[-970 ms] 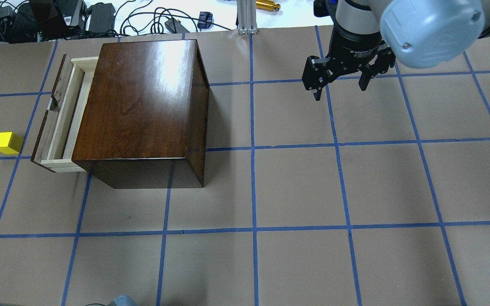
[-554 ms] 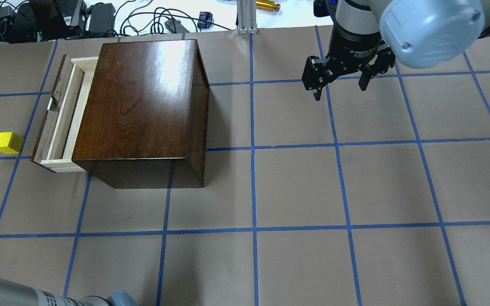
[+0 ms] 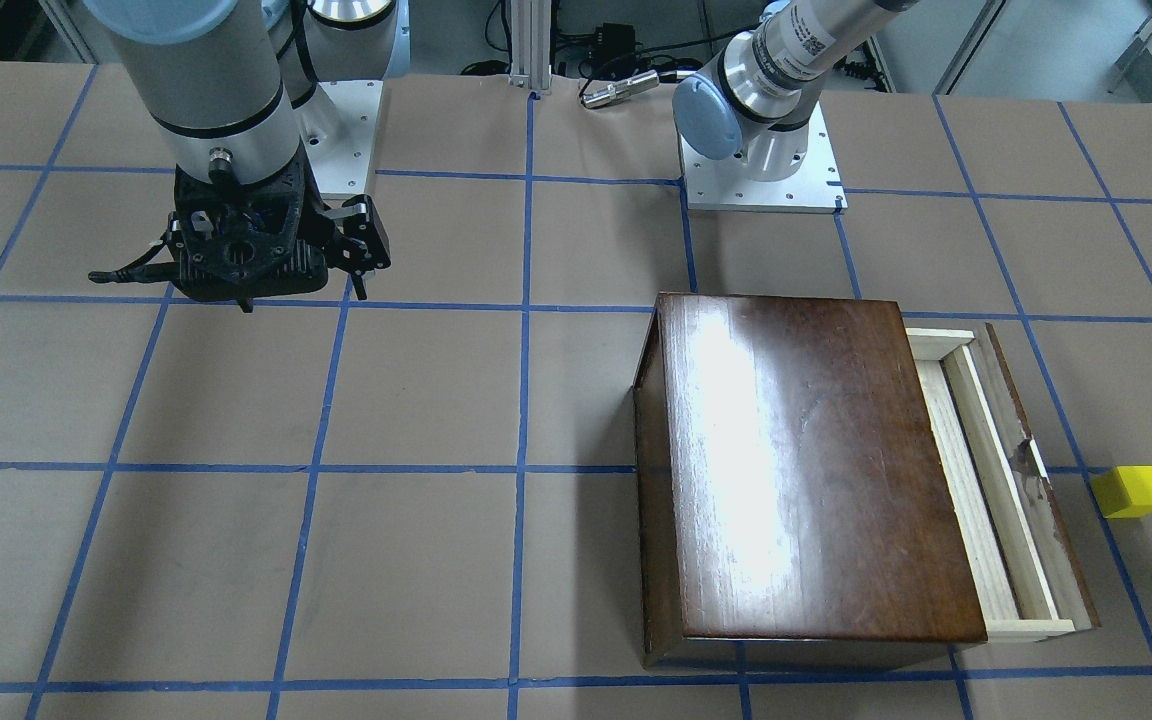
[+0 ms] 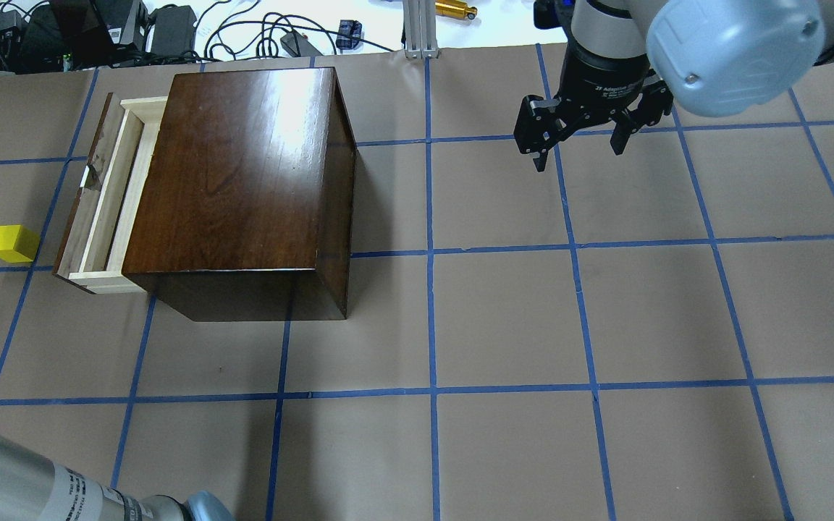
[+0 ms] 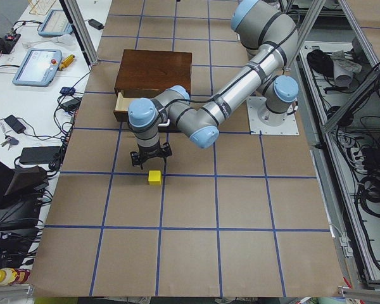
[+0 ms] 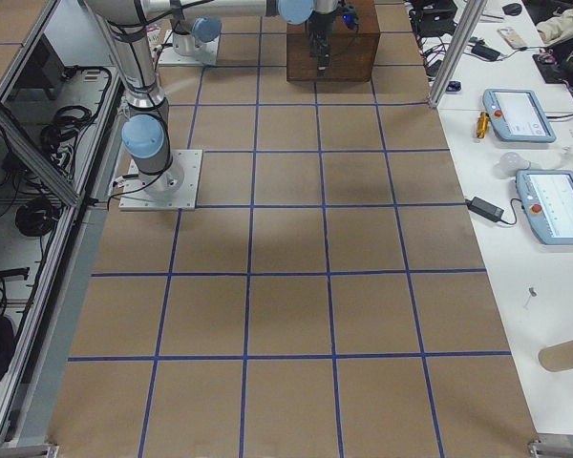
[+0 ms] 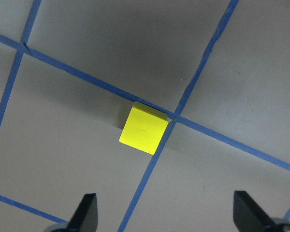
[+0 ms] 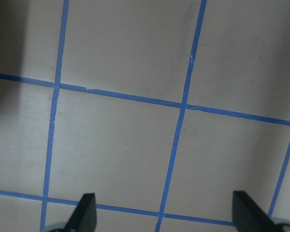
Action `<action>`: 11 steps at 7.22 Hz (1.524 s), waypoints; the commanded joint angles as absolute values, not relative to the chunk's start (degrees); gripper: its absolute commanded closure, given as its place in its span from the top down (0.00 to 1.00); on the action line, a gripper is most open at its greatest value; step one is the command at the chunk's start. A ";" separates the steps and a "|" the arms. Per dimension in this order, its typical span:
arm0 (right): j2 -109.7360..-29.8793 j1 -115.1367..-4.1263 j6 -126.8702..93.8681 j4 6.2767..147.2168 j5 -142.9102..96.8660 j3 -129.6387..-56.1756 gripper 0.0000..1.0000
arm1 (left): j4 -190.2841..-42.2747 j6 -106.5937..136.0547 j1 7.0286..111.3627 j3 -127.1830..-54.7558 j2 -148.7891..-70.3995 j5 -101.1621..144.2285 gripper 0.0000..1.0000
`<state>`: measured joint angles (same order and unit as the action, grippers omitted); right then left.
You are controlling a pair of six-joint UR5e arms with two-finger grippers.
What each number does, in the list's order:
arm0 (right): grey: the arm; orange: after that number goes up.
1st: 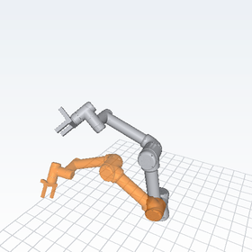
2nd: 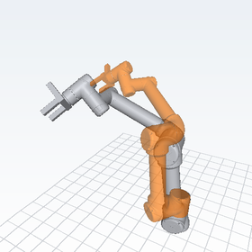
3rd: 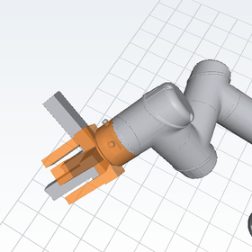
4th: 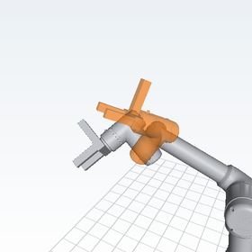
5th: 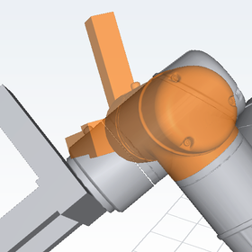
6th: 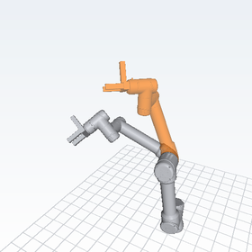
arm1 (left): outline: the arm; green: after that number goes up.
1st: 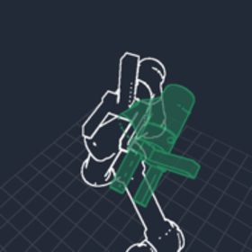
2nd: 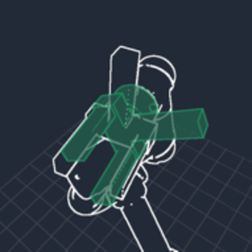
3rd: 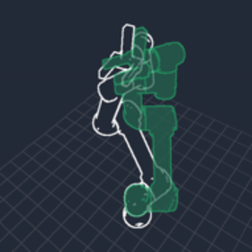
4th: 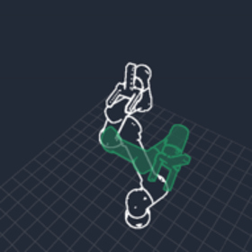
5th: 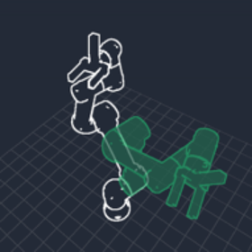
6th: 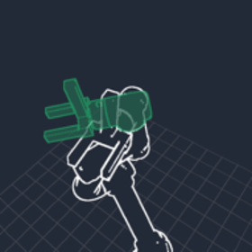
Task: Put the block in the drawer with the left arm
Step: 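Move the left gripper down toward the yellow cube, then close the left gripper on the yellow cube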
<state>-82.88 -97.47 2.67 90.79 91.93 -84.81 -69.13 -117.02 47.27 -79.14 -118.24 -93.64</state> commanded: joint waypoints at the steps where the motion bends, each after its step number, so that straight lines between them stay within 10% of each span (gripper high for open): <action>1: -82.88 -97.47 2.64 90.79 91.93 -84.81 1.00 | -65.66 -126.62 47.29 -79.97 -122.15 -92.99 1.00; 11: -82.88 -97.47 2.64 90.79 91.93 -84.81 1.00 | -57.75 -133.33 47.29 -85.78 -126.38 -91.67 1.00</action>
<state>-82.88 -97.47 2.67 90.79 91.93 -84.81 -58.38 -133.30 47.28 -85.80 -125.83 -91.75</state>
